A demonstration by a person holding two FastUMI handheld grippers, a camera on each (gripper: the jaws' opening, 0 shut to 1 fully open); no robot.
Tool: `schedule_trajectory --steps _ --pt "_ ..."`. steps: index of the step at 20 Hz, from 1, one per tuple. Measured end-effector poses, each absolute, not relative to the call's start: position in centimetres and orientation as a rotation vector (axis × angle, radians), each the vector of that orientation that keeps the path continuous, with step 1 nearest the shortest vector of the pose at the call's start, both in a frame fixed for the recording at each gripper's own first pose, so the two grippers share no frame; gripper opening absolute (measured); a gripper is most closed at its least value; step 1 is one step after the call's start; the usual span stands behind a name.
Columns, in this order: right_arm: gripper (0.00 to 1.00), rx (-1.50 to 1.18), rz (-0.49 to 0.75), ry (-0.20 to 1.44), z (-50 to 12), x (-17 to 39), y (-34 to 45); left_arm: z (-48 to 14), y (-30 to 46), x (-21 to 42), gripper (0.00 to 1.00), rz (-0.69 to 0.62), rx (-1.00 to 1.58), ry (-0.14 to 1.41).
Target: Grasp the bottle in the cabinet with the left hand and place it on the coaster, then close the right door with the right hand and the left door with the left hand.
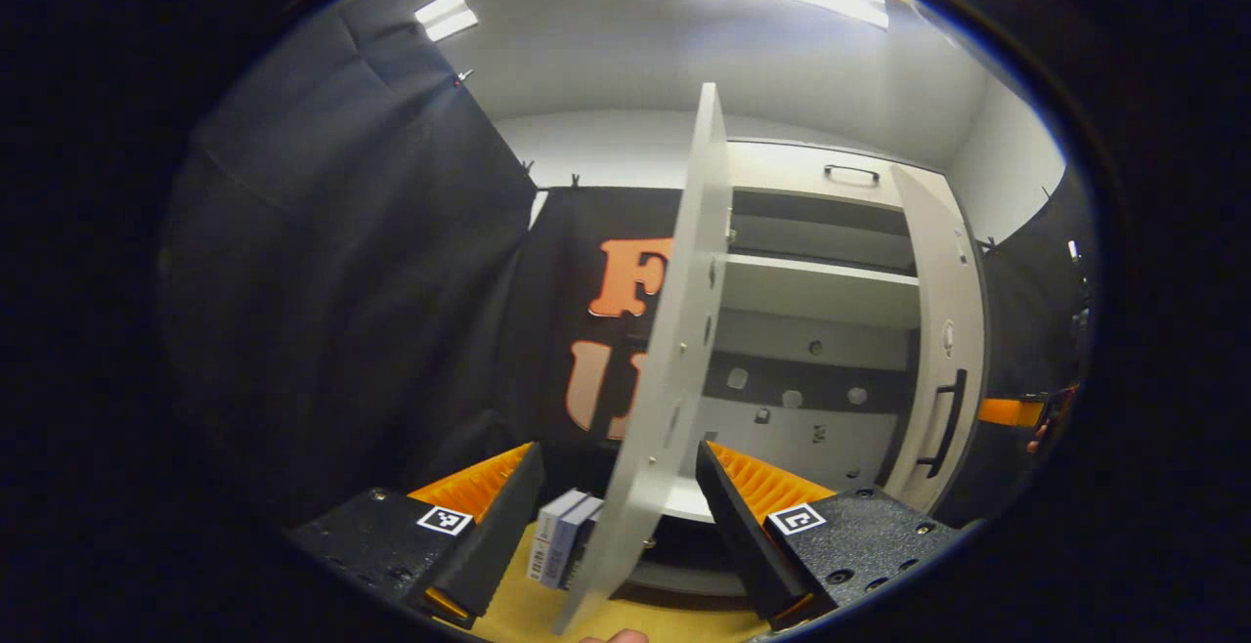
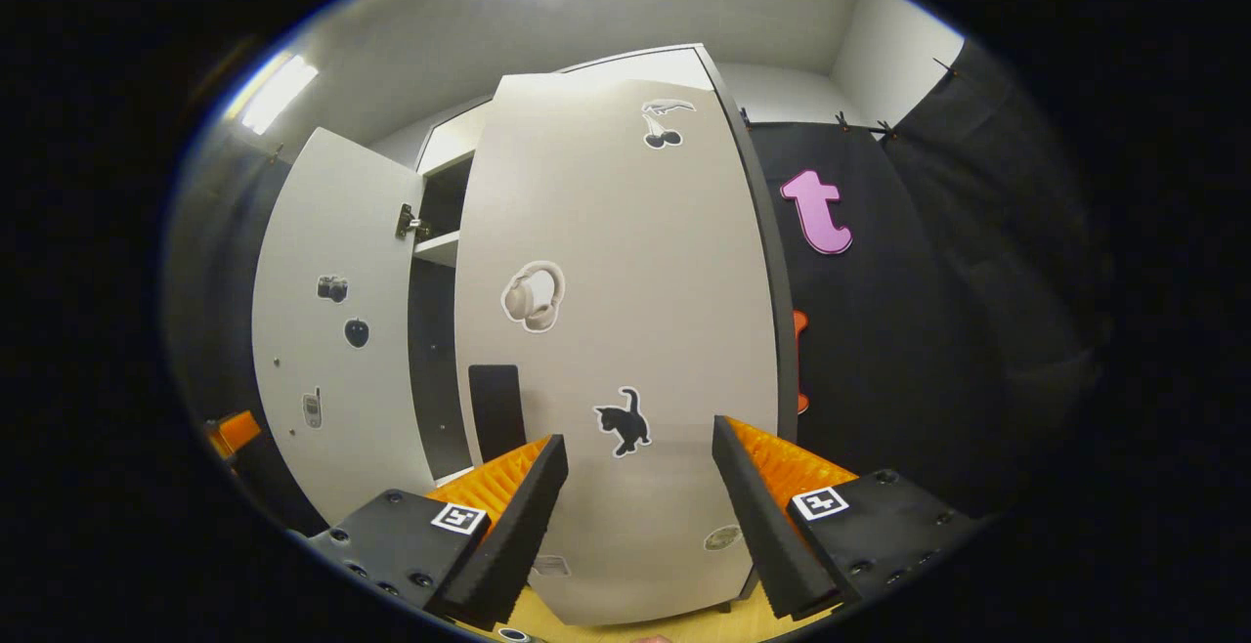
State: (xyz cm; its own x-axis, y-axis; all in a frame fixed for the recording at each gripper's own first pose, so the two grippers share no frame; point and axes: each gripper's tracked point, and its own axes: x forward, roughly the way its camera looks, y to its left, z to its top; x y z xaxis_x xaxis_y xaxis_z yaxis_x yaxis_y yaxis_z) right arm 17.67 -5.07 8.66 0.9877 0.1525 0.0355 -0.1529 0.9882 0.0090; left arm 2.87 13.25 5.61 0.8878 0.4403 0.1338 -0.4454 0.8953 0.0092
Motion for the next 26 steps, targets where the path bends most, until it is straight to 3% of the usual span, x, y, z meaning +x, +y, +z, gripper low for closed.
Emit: schedule_trajectory --steps 3,6,17,26 --pt "0.98 -0.009 0.122 -0.046 8.2 16.8 -6.2 6.2 17.9 2.4 0.95 0.566 0.065 -0.124" --pt "0.98 -0.006 0.091 -0.048 8.0 15.6 -7.2 5.7 20.3 3.9 0.95 0.592 0.086 -0.118" --pt "0.98 0.045 -0.114 -0.034 7.0 12.7 -12.4 4.8 21.4 9.1 0.93 0.498 0.125 -0.104" --pt "0.98 0.042 -0.101 -0.006 6.3 11.9 -12.8 3.4 16.3 9.6 0.92 0.362 0.008 -0.070"
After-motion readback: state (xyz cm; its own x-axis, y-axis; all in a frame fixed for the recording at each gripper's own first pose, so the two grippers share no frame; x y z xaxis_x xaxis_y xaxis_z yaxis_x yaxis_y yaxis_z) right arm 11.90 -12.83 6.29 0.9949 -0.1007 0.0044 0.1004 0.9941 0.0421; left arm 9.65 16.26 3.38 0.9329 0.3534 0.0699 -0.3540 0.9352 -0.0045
